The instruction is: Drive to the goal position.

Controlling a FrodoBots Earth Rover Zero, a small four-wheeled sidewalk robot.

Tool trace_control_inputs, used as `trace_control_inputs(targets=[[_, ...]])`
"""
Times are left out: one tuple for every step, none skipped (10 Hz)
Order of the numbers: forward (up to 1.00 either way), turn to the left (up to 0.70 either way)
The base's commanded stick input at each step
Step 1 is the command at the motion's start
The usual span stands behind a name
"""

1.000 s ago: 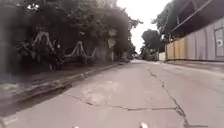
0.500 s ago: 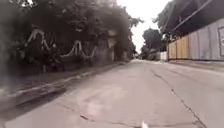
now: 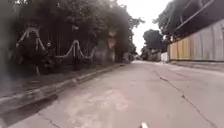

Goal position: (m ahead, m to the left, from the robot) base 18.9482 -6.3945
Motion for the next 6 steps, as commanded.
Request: trace_control_inputs(targets=[[0.70,0.00],[0.70,0.00],[0.70,-0.15],[0.70,-0.33],[0.70,-0.33],[0.70,0.00]])
